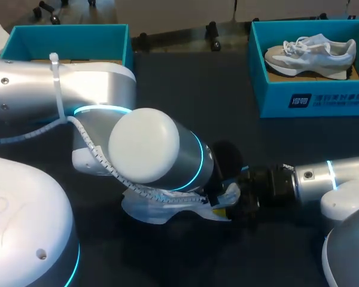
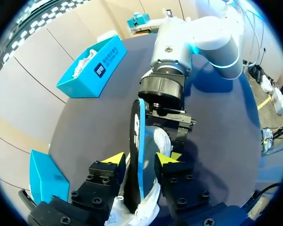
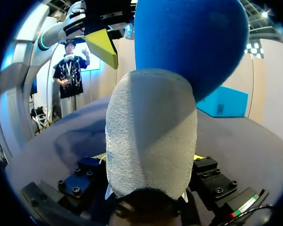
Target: Take the shoe out of the shoebox, open the shoe tongue, remove and reinsert the insole, then place the shoe into the shoebox
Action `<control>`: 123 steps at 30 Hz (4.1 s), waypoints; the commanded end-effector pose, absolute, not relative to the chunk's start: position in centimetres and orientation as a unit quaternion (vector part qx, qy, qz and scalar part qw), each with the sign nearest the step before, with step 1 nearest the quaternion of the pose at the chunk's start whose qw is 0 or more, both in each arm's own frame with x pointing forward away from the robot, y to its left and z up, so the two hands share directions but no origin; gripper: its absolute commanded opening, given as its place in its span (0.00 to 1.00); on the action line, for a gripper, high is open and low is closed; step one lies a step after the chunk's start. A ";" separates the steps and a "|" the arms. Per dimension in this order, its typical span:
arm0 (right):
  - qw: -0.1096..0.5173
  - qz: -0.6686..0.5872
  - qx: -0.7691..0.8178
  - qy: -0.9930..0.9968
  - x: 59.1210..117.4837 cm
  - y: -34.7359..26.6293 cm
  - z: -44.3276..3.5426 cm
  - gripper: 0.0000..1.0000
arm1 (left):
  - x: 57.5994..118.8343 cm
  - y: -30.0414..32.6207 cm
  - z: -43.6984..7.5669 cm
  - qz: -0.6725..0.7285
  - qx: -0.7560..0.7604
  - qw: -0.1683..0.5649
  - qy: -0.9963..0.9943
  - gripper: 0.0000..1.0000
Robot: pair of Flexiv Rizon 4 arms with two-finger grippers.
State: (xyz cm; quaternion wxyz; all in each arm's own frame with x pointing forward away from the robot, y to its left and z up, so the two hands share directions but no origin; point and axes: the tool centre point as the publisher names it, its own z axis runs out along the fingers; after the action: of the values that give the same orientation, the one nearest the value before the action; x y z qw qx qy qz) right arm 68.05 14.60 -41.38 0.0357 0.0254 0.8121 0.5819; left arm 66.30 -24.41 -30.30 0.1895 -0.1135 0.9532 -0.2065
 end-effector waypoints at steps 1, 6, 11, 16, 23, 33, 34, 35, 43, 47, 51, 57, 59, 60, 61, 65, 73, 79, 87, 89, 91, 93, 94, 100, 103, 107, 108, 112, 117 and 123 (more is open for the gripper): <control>0.036 0.580 0.026 0.814 67.8 14.8 -41.4 0.00 | 66.6 -24.5 -31.1 -0.211 -0.111 0.187 0.953 0.39; 0.036 0.580 0.026 0.814 67.8 14.8 -41.4 0.00 | 66.8 -24.5 -31.2 -0.230 -0.104 0.182 0.950 0.35; 0.036 0.580 0.026 0.814 67.8 14.8 -41.4 0.00 | 67.0 -24.3 -31.4 -0.241 -0.101 0.177 0.949 0.31; 0.036 0.580 0.026 0.814 67.8 14.8 -41.4 0.00 | 67.4 -24.4 -31.7 -0.245 -0.102 0.175 0.948 0.32; 0.036 0.580 0.026 0.814 67.8 14.8 -41.4 0.00 | 67.6 -24.3 -32.3 -0.246 -0.101 0.169 0.949 0.31; 0.036 0.580 0.026 0.814 67.8 14.8 -41.4 0.00 | 67.7 -24.8 -32.6 -0.254 -0.092 0.160 0.950 0.27; 0.036 0.580 0.026 0.814 67.8 14.8 -41.4 0.00 | 67.8 -24.8 -32.6 -0.255 -0.092 0.159 0.949 0.27; 0.036 0.580 0.026 0.814 67.8 14.8 -41.4 0.00 | 67.9 -24.9 -32.6 -0.255 -0.092 0.159 0.949 0.27; 0.036 0.580 0.026 0.814 67.8 14.8 -41.4 0.00 | 68.2 -25.2 -33.2 -0.253 -0.089 0.145 0.952 0.25; 0.036 0.580 0.026 0.814 67.8 14.8 -41.4 0.00 | 68.3 -25.4 -33.3 -0.254 -0.089 0.145 0.952 0.18; 0.036 0.580 0.026 0.814 67.8 14.8 -41.4 0.00 | 68.3 -25.5 -33.4 -0.256 -0.090 0.141 0.952 0.00; 0.036 0.580 0.026 0.814 67.8 14.8 -41.4 0.00 | 68.3 -25.5 -32.2 -0.266 -0.096 0.107 0.953 0.00; 0.036 0.580 0.026 0.814 67.8 14.8 -41.4 0.00 | 68.4 -25.6 -31.6 -0.265 -0.102 0.089 0.955 0.00; 0.036 0.580 0.026 0.814 67.8 14.8 -41.4 0.00 | 68.4 -25.7 -31.4 -0.265 -0.103 0.082 0.955 0.00; 0.036 0.580 0.026 0.814 67.8 14.8 -41.4 0.00 | 68.4 -25.7 -31.0 -0.267 -0.105 0.074 0.955 0.00; 0.036 0.580 0.026 0.814 67.8 14.8 -41.4 0.00 | 68.3 -26.0 -29.4 -0.277 -0.112 0.045 0.953 0.00; 0.036 0.580 0.026 0.814 67.8 14.8 -41.4 0.00 | 68.0 -26.8 -26.4 -0.301 -0.122 -0.029 0.945 0.00; 0.036 0.580 0.026 0.814 67.8 14.8 -41.4 0.00 | 67.9 -27.3 -24.0 -0.324 -0.136 -0.099 0.931 0.00; 0.036 0.580 0.026 0.814 67.8 14.8 -41.4 0.00 | 66.5 -26.7 -19.1 -0.366 -0.116 -0.144 0.912 0.00; 0.036 0.580 0.026 0.814 67.8 14.8 -41.4 0.00 | 65.8 -26.5 -17.8 -0.378 -0.111 -0.148 0.907 0.00; 0.036 0.580 0.026 0.814 67.8 14.8 -41.4 0.00 | 65.2 -26.3 -16.5 -0.390 -0.103 -0.152 0.902 0.00; 0.036 0.580 0.026 0.814 67.8 14.8 -41.4 0.00 | 64.6 -26.2 -15.1 -0.405 -0.097 -0.153 0.896 0.00; 0.036 0.580 0.026 0.814 67.8 14.8 -41.4 0.00 | 64.3 -26.1 -14.3 -0.412 -0.094 -0.156 0.893 0.00; 0.036 0.580 0.026 0.814 67.8 14.8 -41.4 0.00 | 63.3 -25.4 -11.3 -0.431 -0.081 -0.165 0.883 0.00; 0.036 0.580 0.026 0.814 67.8 14.8 -41.4 0.00 | 63.3 -25.4 -11.3 -0.431 -0.081 -0.165 0.883 0.00; 0.036 0.580 0.026 0.814 67.8 14.8 -41.4 0.00 | 63.3 -25.4 -11.3 -0.431 -0.081 -0.165 0.883 0.00; 0.036 0.580 0.026 0.814 67.8 14.8 -41.4 0.00 | 63.3 -25.4 -11.3 -0.431 -0.081 -0.165 0.883 0.00; 0.036 0.580 0.026 0.814 67.8 14.8 -41.4 0.00 | 63.3 -25.4 -11.3 -0.431 -0.081 -0.165 0.883 0.00; 0.036 0.580 0.026 0.814 67.8 14.8 -41.4 0.00 | 63.3 -25.1 -10.9 -0.441 -0.091 -0.178 0.875 0.00; 0.036 0.580 0.026 0.814 67.8 14.8 -41.4 0.00 | 63.2 -23.6 -6.6 -0.495 -0.117 -0.176 0.843 0.00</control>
State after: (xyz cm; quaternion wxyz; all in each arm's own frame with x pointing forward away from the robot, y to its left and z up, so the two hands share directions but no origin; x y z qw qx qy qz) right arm 68.03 14.60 -41.38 0.0357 0.0254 0.8121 0.5819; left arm 64.33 -25.89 -7.48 -0.1805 -0.1103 0.8505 -0.4816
